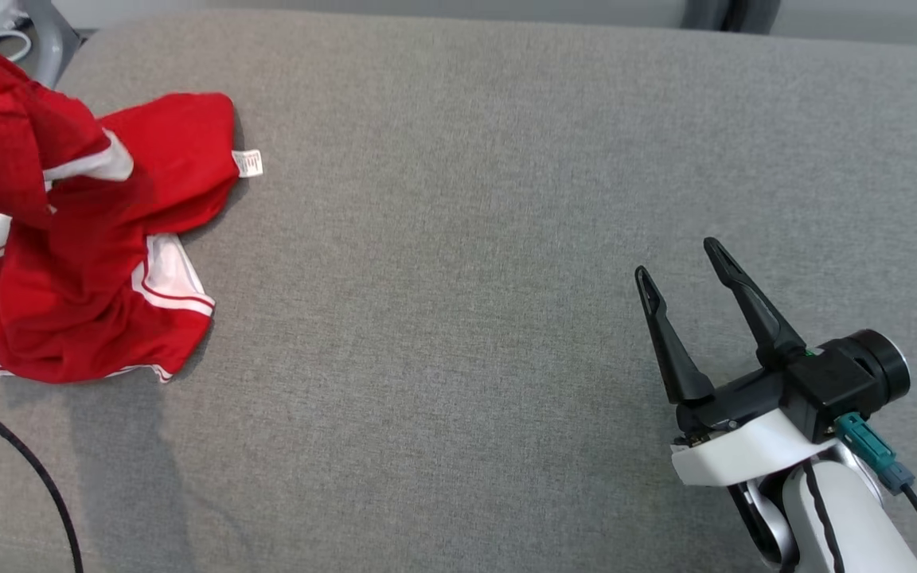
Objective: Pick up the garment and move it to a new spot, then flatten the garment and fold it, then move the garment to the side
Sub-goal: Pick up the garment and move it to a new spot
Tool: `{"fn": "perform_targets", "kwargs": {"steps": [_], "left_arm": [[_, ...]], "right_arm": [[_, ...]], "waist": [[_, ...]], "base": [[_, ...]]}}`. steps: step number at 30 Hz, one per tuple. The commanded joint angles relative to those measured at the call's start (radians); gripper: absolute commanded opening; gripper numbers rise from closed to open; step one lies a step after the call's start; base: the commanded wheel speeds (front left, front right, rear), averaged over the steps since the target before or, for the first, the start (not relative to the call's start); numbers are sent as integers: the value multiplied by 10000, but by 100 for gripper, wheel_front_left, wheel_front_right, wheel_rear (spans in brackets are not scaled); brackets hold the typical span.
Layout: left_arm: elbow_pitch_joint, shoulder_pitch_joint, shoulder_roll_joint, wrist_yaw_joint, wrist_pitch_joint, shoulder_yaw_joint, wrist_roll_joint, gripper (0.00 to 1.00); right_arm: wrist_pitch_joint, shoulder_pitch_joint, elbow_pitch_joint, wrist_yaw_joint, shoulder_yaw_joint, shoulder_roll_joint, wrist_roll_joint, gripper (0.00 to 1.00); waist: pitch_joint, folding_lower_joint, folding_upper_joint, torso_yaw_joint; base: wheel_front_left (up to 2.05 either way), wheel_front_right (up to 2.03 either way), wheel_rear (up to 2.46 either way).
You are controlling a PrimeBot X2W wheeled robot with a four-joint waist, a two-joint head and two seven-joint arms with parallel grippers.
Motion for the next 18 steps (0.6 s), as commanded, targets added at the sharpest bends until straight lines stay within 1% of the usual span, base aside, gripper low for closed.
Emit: {"fn": "perform_targets", "kwargs": {"steps": [1, 3, 5, 8, 11, 16, 17, 18], "left_arm": [[-333, 3, -115, -70, -296, 85, -167, 0], [-835, 128, -292, -217, -639, 105, -307, 0], [-1358, 306, -588, -208, -910, 181, -535, 0], [-2210, 619, -994, -297, -985, 117, -805, 0], [-3037, 994, -1504, -262, -846, -87, -975, 0], [-4318, 1505, -2308, -149, -447, -629, -1174, 0], [-4744, 1649, -2646, -22, -357, -788, -1215, 0], [-4913, 1723, -2830, 56, -314, -935, -1177, 0]], "right_arm": [[-112, 144, 85, -3, -101, 7, 69, 100], [-137, 240, 163, -3, -181, 52, 125, 100], [-149, 368, 249, -3, -311, 103, 179, 100], [-179, 550, 293, -3, -547, 157, 259, 100], [-195, 650, 264, -3, -731, 176, 248, 100], [-196, 651, 83, -3, -1047, 193, 168, 100], [-194, 600, 33, -3, -1179, 194, 145, 100], [-194, 567, 8, -3, -1241, 195, 146, 100]], "waist": [[-394, 0, 0, -71], [-691, 0, 0, -135], [-1067, 0, 0, -215], [-1476, 0, 0, -382], [-1752, 0, 0, -654], [-1874, 0, 0, -1302], [-1833, 0, 0, -1646], [-1794, 0, 0, -1827]], "base": [[0, 0, 0], [0, 0, 0], [0, 0, 0], [0, 0, 0], [0, 0, 0], [0, 0, 0], [0, 0, 0], [0, 0, 0]]}}
